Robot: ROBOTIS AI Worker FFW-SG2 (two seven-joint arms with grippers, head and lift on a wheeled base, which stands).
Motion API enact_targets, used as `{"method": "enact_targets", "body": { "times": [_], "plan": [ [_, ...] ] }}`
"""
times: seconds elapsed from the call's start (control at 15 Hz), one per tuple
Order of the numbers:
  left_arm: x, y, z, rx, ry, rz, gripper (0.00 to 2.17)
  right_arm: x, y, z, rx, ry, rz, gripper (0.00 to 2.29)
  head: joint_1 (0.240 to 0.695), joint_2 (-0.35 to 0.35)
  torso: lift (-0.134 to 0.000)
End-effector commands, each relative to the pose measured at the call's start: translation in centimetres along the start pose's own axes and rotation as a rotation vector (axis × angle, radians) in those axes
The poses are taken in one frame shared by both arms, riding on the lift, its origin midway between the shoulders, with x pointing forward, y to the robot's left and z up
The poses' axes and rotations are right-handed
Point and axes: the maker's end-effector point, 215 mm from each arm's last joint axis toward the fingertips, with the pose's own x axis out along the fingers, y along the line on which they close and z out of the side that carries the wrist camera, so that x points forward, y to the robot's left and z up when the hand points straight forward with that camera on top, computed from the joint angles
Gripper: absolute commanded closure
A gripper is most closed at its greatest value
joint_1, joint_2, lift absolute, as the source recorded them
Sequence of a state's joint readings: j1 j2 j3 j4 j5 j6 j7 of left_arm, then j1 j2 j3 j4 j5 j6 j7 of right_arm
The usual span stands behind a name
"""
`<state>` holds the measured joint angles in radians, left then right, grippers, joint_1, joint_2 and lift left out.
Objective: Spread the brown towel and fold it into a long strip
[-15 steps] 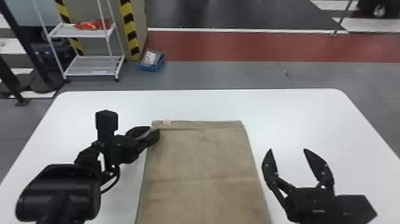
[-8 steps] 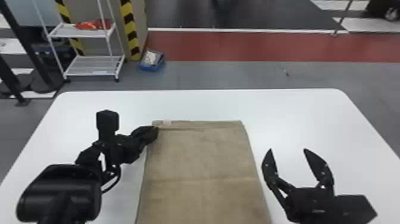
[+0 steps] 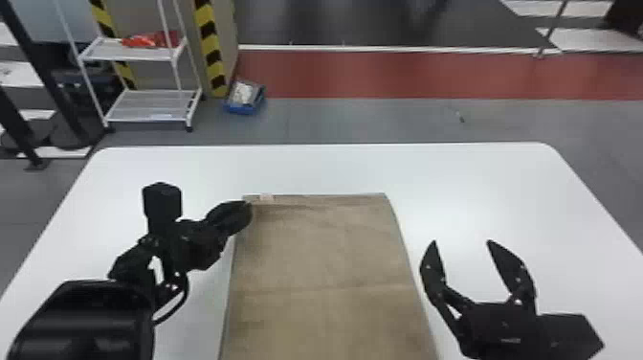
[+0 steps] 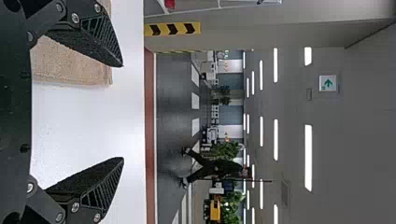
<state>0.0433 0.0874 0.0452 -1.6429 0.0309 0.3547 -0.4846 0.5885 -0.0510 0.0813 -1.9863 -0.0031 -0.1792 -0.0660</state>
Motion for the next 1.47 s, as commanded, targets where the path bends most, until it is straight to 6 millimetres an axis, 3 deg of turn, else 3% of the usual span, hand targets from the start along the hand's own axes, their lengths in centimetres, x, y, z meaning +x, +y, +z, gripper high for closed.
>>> {"method": "enact_targets", "body": {
  "times": [0.0, 0.27, 0.47, 0.6, 0.8, 1.0, 1.2, 1.27, 1.33, 1.4],
  "plan": [
    [-2.1, -1.9, 2.4, 0.018, -0.044, -0.018, 0.98, 0.1, 0.3, 0.2, 0.005, -0.005, 0.004, 0.19, 0.695, -0.018, -0.125],
    [-5.9, -8.1, 6.0, 0.043, -0.063, -0.102, 0.97, 0.0, 0.3, 0.9, 0.005, -0.029, 0.006, 0.19, 0.695, -0.036, -0.125],
    [-8.3, -12.9, 5.9, -0.004, -0.007, -0.203, 0.97, -0.8, -0.4, 3.6, 0.019, -0.111, -0.006, 0.19, 0.695, -0.088, -0.125],
    [-9.4, -14.7, 5.6, -0.007, 0.006, -0.230, 0.97, -1.2, -1.4, 5.0, 0.026, -0.142, -0.022, 0.19, 0.695, -0.122, -0.125],
    [-10.3, -17.0, 4.3, -0.023, 0.043, -0.266, 0.97, -1.7, -2.6, 6.3, 0.035, -0.168, -0.040, 0.19, 0.695, -0.183, -0.125],
    [-11.8, -20.6, 0.4, -0.083, 0.168, -0.378, 0.97, -1.7, -2.6, 6.8, 0.035, -0.175, -0.035, 0.19, 0.695, -0.222, -0.125],
    [-13.2, -25.8, -1.0, -0.086, 0.204, -0.547, 0.97, -1.6, -2.7, 6.8, 0.044, -0.174, -0.034, 0.19, 0.695, -0.289, -0.125],
    [-13.4, -26.8, -1.1, -0.082, 0.206, -0.574, 0.77, -1.6, -2.6, 6.8, 0.044, -0.175, -0.031, 0.19, 0.695, -0.309, -0.125],
    [-13.3, -27.1, -1.4, -0.085, 0.213, -0.580, 0.23, -1.5, -2.5, 6.8, 0.045, -0.174, -0.030, 0.19, 0.695, -0.328, -0.125],
    [-13.0, -26.8, -1.7, -0.086, 0.217, -0.565, 0.00, -1.5, -2.5, 6.7, 0.046, -0.170, -0.029, 0.19, 0.695, -0.341, -0.125]
  ]
}}
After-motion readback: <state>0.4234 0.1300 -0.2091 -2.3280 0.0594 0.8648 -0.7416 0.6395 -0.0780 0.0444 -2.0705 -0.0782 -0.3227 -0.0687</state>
